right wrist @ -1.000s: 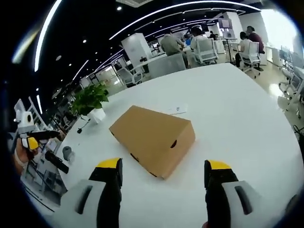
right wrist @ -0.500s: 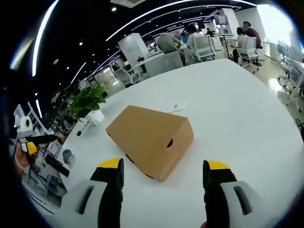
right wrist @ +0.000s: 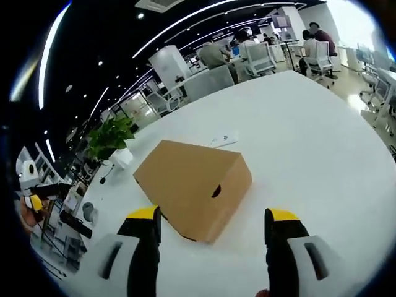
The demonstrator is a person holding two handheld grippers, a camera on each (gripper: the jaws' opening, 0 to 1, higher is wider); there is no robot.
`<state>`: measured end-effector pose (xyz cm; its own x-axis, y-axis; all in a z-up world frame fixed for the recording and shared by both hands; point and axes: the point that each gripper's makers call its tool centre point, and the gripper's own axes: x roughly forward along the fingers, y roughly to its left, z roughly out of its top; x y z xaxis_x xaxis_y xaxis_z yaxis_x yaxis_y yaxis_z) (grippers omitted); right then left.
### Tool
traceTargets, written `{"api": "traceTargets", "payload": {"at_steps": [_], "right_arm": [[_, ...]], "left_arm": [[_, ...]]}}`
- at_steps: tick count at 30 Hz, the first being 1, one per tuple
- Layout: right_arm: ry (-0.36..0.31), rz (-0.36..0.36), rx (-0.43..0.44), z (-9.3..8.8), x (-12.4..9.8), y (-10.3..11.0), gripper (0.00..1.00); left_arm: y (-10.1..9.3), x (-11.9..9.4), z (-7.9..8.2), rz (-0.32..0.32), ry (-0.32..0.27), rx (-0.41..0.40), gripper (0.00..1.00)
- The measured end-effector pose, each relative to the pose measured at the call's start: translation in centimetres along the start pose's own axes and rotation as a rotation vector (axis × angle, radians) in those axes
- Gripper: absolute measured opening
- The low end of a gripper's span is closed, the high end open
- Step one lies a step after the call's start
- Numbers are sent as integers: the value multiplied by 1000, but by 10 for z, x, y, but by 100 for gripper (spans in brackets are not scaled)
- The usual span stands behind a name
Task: Operate the shoe box by opening the lid, removing the specified soft item, and placing it in the target area until the item is outside and the box remains undamaged.
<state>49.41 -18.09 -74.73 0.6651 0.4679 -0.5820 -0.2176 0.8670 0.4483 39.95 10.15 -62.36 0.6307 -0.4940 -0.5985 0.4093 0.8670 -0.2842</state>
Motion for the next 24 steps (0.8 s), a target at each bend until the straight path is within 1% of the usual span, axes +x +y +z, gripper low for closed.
{"api": "traceTargets", "payload": {"at_steps": [6, 9, 11, 17, 20, 24], "right_arm": [[11, 15, 38, -2, 12, -4, 69], [21, 20, 41, -4, 17, -5, 69], [24, 25, 66, -4, 19, -6, 69], [26, 27, 69, -3, 27, -12, 67], [21, 27, 102, -4, 33, -17, 67], [23, 32, 145, -5, 42, -21, 66]], "left_arm": [[-3, 1, 1, -3, -3, 4, 98], [-7, 2, 5, -8, -15, 12, 98], [-11, 1, 8, -12, -25, 13, 98], [-14, 1, 4, -17, -20, 18, 98], [-15, 0, 1, -15, -6, 26, 98], [-15, 1, 3, -13, -5, 27, 98]]}}
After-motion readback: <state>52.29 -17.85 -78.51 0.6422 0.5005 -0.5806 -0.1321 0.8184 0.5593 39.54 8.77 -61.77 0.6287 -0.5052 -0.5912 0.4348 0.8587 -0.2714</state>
